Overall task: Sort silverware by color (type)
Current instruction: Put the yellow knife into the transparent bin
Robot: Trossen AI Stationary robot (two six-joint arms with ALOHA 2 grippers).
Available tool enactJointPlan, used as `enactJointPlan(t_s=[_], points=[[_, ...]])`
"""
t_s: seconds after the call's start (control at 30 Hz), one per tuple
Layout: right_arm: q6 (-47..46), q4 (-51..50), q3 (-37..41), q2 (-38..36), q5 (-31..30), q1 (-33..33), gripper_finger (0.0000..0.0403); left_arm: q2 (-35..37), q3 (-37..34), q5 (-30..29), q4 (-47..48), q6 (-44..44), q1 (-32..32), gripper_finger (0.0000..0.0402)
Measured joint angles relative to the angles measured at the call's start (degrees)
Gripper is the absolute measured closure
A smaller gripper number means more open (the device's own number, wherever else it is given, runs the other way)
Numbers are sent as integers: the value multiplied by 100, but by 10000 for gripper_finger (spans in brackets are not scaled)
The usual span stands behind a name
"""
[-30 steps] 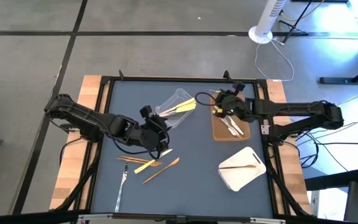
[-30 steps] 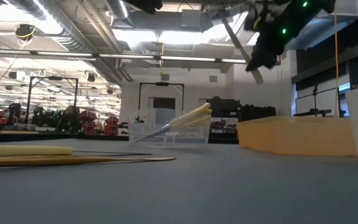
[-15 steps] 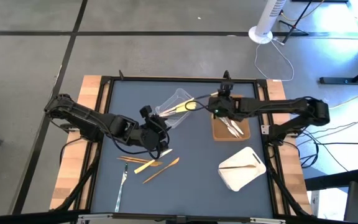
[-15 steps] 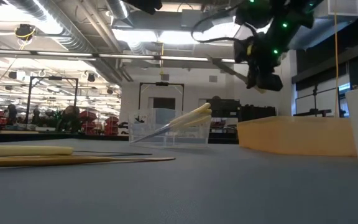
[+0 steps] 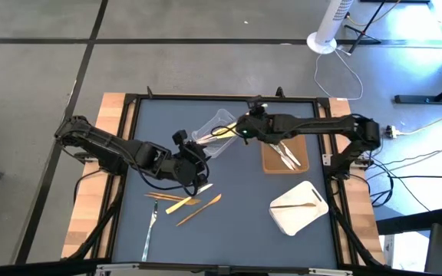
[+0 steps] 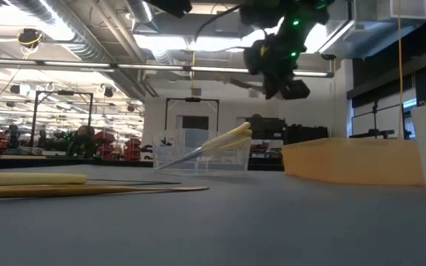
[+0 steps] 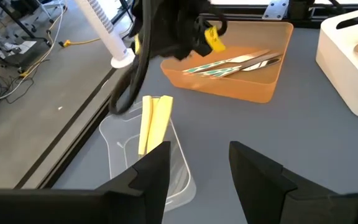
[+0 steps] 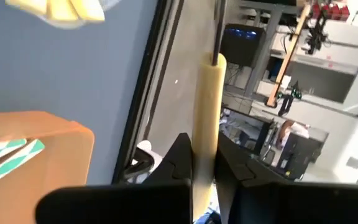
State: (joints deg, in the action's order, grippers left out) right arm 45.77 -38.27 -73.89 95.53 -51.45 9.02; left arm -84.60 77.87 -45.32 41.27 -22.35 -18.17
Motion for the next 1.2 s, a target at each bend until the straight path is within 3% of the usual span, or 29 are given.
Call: enactJointPlan(t_s=[0.23,0.57,1.2], points=[[657,-220,-464,707,-209,-2,387,0,0,28,38,0,-4,244],[1368,-220,-530,1316,-851,-2,385,0,0,361,35,-1,-4,244],[2299,237,-528,1350,-945,-4,384,-2,0,367,29,-2,0,244]])
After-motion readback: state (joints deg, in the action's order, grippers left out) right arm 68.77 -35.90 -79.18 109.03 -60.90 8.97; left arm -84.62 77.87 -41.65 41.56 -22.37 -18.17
